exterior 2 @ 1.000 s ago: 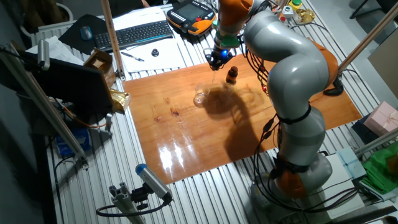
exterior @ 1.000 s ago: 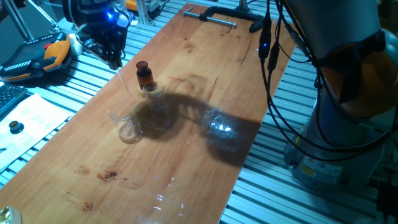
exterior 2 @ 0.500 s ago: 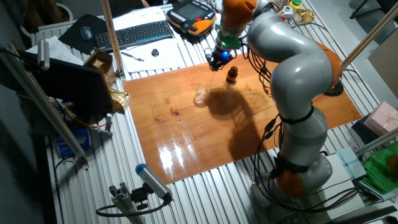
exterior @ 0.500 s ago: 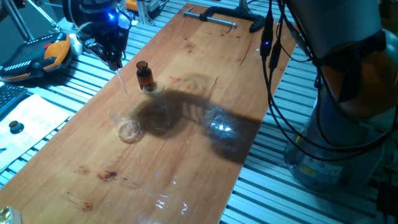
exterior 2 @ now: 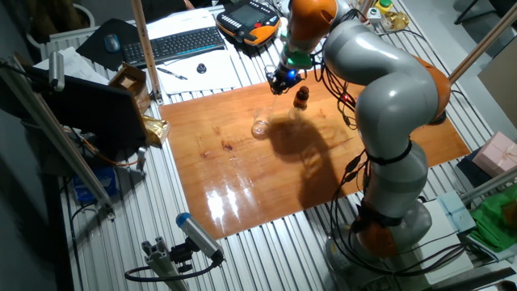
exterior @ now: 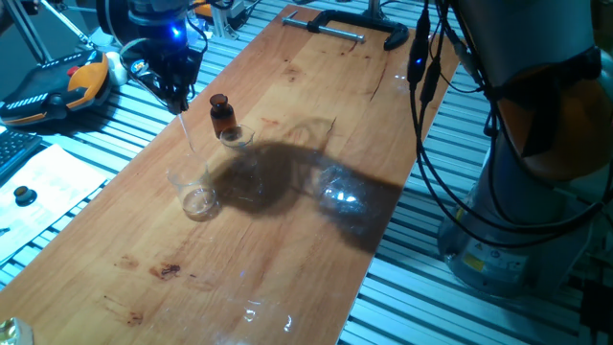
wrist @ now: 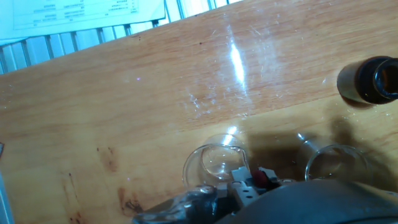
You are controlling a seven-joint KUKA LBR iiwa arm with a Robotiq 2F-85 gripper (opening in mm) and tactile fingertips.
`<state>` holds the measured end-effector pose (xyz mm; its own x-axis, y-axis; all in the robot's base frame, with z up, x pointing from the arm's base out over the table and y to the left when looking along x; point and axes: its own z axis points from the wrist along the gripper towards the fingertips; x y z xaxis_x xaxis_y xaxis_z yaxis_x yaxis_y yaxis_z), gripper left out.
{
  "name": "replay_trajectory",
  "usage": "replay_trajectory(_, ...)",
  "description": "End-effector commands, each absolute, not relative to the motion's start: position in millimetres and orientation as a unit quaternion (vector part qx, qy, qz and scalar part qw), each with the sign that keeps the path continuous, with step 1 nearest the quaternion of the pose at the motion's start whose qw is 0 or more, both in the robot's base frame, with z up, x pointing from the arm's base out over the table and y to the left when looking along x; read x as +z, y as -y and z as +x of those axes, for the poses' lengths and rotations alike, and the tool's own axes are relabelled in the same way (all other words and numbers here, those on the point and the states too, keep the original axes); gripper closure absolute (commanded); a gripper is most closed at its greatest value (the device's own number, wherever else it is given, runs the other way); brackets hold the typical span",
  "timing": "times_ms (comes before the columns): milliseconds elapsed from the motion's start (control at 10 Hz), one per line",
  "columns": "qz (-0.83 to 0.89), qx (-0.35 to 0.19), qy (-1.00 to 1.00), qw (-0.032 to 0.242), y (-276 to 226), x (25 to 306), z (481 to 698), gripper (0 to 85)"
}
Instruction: Transfer liquid using a dropper
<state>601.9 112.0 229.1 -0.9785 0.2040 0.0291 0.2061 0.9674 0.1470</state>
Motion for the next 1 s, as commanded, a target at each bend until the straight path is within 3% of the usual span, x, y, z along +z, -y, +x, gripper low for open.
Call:
replay_trajectory(0, -0.104, -0.075, 0.992, 0.006, -112, 228, 602, 84.3)
replay_trajectory(300, -0.106, -0.075, 0.991, 0.001, -115, 224, 601, 84.3)
replay_trajectory(900, -0.097, -0.045, 0.994, -0.037, -135, 189, 591, 84.3)
